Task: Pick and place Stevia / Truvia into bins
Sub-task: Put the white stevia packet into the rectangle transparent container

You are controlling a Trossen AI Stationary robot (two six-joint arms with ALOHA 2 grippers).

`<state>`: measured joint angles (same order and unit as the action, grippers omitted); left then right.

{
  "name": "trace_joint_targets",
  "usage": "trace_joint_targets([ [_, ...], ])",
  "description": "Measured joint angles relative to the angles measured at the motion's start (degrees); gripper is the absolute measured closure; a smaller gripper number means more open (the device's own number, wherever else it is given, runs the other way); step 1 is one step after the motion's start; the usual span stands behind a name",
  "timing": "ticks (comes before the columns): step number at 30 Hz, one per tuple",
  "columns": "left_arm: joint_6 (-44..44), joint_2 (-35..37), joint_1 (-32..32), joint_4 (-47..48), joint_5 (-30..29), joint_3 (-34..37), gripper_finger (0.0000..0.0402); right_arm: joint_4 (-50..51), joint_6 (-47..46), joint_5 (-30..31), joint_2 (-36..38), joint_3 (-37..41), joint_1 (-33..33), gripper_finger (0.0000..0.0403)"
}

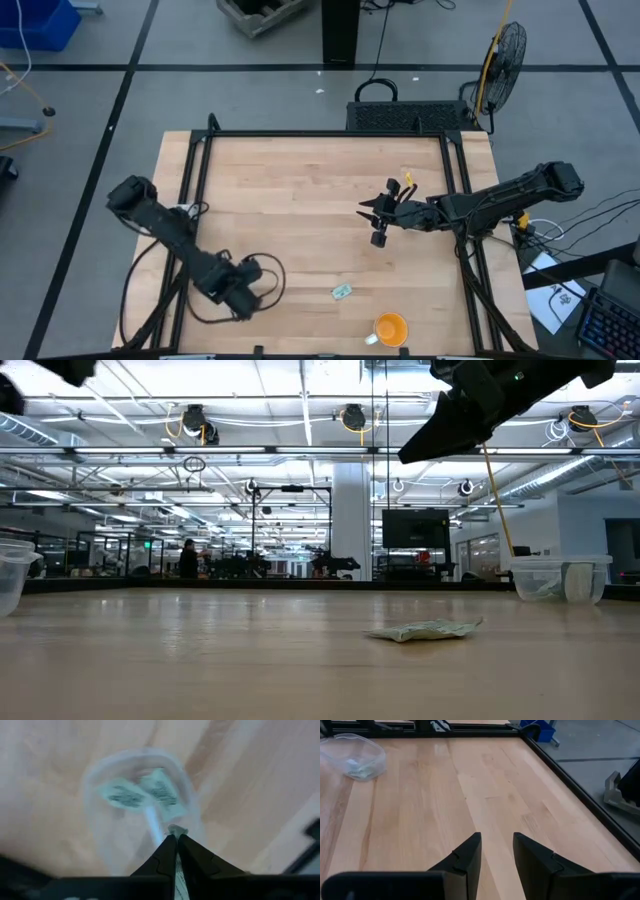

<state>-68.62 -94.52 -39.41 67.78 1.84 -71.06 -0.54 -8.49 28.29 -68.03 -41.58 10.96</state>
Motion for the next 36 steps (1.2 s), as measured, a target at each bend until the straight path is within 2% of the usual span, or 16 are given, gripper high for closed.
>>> trace_joint_targets([
  [5,-6.2,0.0,-3.4,-4.2,-0.7,4.4,0.0352,-0.1,0.1,0.0,0.0,0.0,0.0,0.0298],
  [13,-11.7,0.0,-3.8,-4.3,1.4,10.8,0.0317,-0.6,0.2,0.0,0.0,0.0,0.0,0.0298],
  [20,-3.7,0.0,-1.6,-4.0,1.1,9.6,0.0305,-0.3,0.2,-0.3,0.0,0.1,0.0,0.0298],
  [25,0.6,0.0,1.3,-0.8,-1.1,6.3,0.0309,-4.6,1.0,-10.0,-0.1,3.0,0.0,0.0298],
  [28,3.9,0.0,2.7,2.0,-3.9,3.1,0.0309,-8.9,3.8,-16.4,-0.1,4.9,0.0,0.0298],
  [31,8.0,0.0,3.9,3.3,-10.3,-0.3,0.0309,-9.9,5.6,-20.6,-0.1,5.1,0.0,0.0298],
  [36,14.6,0.1,6.4,0.5,-23.1,-4.8,0.0309,-13.5,6.6,-20.9,-0.1,5.1,-0.4,0.0298],
])
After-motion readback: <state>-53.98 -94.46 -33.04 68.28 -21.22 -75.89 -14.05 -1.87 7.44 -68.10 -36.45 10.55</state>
